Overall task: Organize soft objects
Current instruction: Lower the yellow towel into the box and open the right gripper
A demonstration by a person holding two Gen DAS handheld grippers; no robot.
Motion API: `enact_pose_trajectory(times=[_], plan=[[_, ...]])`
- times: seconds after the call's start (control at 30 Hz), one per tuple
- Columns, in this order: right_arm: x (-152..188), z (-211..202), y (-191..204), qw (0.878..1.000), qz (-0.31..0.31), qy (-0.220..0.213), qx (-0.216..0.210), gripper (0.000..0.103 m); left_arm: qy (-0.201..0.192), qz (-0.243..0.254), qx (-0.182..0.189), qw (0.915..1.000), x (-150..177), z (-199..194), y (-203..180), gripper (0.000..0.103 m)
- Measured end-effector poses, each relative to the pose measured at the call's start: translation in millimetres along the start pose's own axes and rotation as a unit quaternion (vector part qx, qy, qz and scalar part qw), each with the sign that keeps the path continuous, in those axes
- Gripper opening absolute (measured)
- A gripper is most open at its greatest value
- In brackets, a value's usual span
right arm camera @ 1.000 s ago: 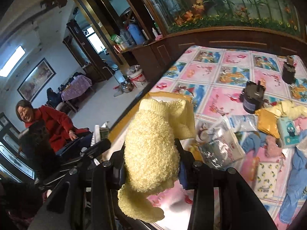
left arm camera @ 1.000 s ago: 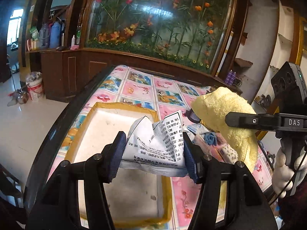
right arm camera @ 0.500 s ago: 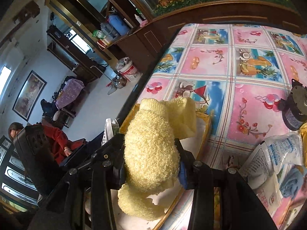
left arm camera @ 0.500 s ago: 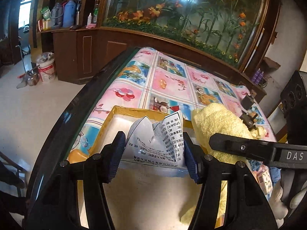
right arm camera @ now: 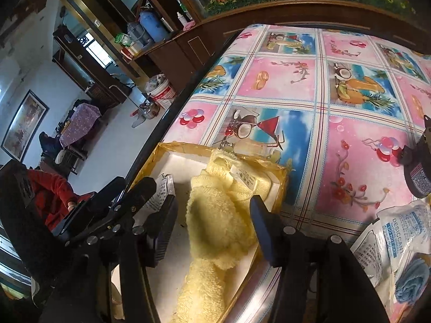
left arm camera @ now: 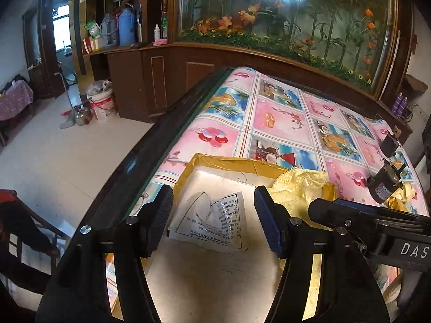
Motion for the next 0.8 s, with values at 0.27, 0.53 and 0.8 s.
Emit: enact_pose_trajectory(times=[0.27,0.53,0.8], plan=[[11.1,-42.2,-0.8,0.999,-0.009,-0.04,0.006,0.056,-0.066,0.013,-0.026,0.9974,-0.1,-59.1,-10.2,0.064],[33.7,-76.6,-21.9,0.998,0.023,-0.061,0.004,0.056,-0.088,0.036,-0.02,0.9952,8.5,-101.0,-35.1,0.064],[56.6,-117.2,-65.1,0.994,0.06,-0.09,0.017,0.056,-0.079,0.057,-0.006,0.9952,25.0,-115.4,-63.8,0.064]])
Point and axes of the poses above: each gripper's, at about its wrist camera, not at the fingertips, and z roughly the way its jaws point, y to its left, x to its underside, the point moved 8 cm from there along z, roughly the way its jaws point, and after that the axes turned 4 degrees about -x, right-handed, at the moved point
